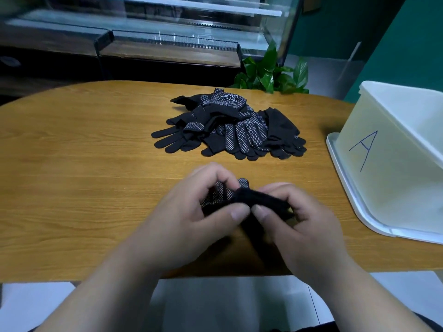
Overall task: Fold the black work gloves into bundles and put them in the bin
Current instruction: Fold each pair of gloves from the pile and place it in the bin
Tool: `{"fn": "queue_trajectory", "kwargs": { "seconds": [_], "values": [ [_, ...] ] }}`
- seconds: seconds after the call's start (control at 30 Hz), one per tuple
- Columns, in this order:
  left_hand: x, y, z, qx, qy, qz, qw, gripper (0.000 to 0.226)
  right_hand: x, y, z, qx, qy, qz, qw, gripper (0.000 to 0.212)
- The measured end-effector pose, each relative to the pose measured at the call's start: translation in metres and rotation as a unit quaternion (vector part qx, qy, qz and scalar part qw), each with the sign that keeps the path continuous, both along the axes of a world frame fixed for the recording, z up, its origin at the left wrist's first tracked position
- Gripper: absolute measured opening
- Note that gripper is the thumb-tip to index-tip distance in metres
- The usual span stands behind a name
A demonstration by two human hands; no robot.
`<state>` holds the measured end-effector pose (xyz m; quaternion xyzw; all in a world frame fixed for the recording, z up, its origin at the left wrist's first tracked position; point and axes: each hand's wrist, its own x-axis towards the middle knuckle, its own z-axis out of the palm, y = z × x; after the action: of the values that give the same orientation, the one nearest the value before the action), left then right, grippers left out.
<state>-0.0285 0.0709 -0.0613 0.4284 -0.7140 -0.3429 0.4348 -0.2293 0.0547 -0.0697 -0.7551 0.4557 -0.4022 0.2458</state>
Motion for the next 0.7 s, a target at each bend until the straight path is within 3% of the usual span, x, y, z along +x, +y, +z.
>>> {"fn": "queue_trajectory", "kwargs": {
  "seconds": [0.1, 0.2, 0.3, 0.37, 0.43, 0.6, 0.7],
  "values": [
    [-0.007, 0.0, -0.002, 0.015, -0.021, 0.024, 0.999, 0.02, 0.002, 0.006, 0.007, 0.064, -0.083, -0.003, 0.994, 0.009],
    [-0.018, 0.0, 0.005, -0.017, -0.049, 0.092, 0.994, 0.007, 0.005, 0.008, 0.015, 0.075, -0.183, 0.006, 0.98, 0.021],
    [-0.027, 0.002, 0.015, 0.068, 0.053, 0.126, 0.988, 0.012, 0.009, 0.003, 0.025, 0.064, -0.241, -0.004, 0.968, 0.03],
    [-0.026, 0.001, 0.019, 0.172, 0.147, 0.056, 0.972, 0.017, 0.011, -0.004, 0.035, 0.055, -0.277, -0.007, 0.959, 0.033],
    [-0.022, 0.001, 0.017, 0.244, 0.215, -0.02, 0.945, 0.007, 0.014, -0.011, 0.047, 0.068, -0.296, -0.009, 0.953, 0.029],
    [-0.018, 0.0, 0.015, 0.292, 0.365, -0.044, 0.883, 0.015, 0.019, -0.029, 0.065, 0.157, -0.283, -0.012, 0.946, 0.026],
    [-0.019, 0.001, 0.016, 0.325, 0.404, -0.029, 0.855, 0.02, 0.024, -0.033, 0.061, 0.169, -0.287, -0.029, 0.942, 0.027]
  ]
}}
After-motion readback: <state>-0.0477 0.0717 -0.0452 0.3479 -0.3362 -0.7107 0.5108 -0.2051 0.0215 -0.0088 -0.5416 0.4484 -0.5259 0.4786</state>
